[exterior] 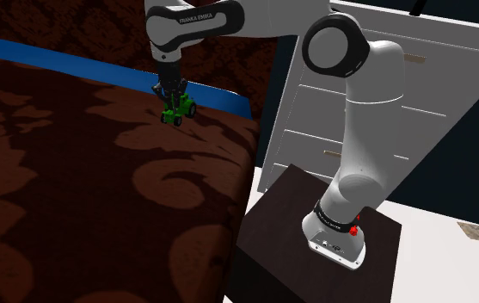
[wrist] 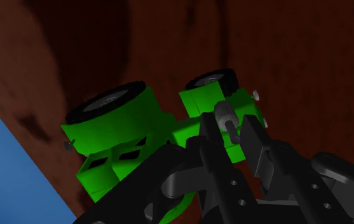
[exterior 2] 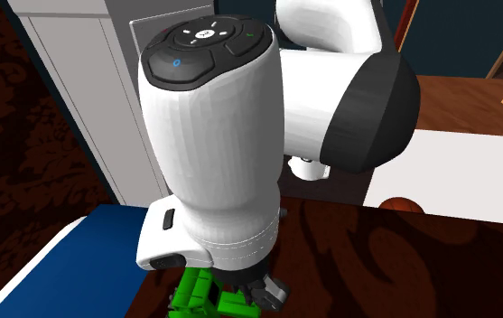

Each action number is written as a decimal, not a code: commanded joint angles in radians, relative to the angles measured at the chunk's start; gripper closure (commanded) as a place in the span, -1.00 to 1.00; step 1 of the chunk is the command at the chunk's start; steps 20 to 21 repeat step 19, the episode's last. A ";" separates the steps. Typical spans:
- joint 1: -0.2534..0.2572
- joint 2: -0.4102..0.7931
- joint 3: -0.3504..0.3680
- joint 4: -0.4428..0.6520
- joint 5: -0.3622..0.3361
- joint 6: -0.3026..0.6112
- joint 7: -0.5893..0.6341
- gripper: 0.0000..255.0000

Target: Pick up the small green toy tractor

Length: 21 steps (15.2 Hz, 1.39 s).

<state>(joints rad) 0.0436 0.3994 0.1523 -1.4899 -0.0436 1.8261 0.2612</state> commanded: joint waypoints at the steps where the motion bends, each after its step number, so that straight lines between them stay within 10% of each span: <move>1: 0.000 0.001 0.000 0.000 0.000 0.000 0.000 1.00; 21: 0.006 0.002 0.002 0.206 0.001 -0.205 -0.001 1.00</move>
